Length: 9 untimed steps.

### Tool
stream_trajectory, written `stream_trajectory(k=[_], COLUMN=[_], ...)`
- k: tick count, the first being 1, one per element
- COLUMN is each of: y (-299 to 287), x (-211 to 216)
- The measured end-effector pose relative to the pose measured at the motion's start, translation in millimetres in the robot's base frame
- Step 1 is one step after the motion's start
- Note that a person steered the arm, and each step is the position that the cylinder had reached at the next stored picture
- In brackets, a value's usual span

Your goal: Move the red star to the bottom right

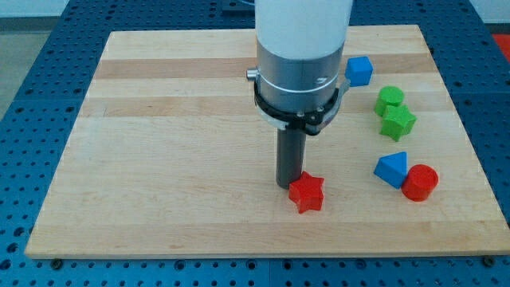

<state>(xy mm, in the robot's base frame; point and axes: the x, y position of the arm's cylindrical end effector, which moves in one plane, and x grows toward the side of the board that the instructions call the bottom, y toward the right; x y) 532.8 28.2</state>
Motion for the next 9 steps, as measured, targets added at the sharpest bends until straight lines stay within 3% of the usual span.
stream_trajectory(k=[4,7,9], y=[-13.2,22.1,18.5], x=[29.0,-18.2,-16.1])
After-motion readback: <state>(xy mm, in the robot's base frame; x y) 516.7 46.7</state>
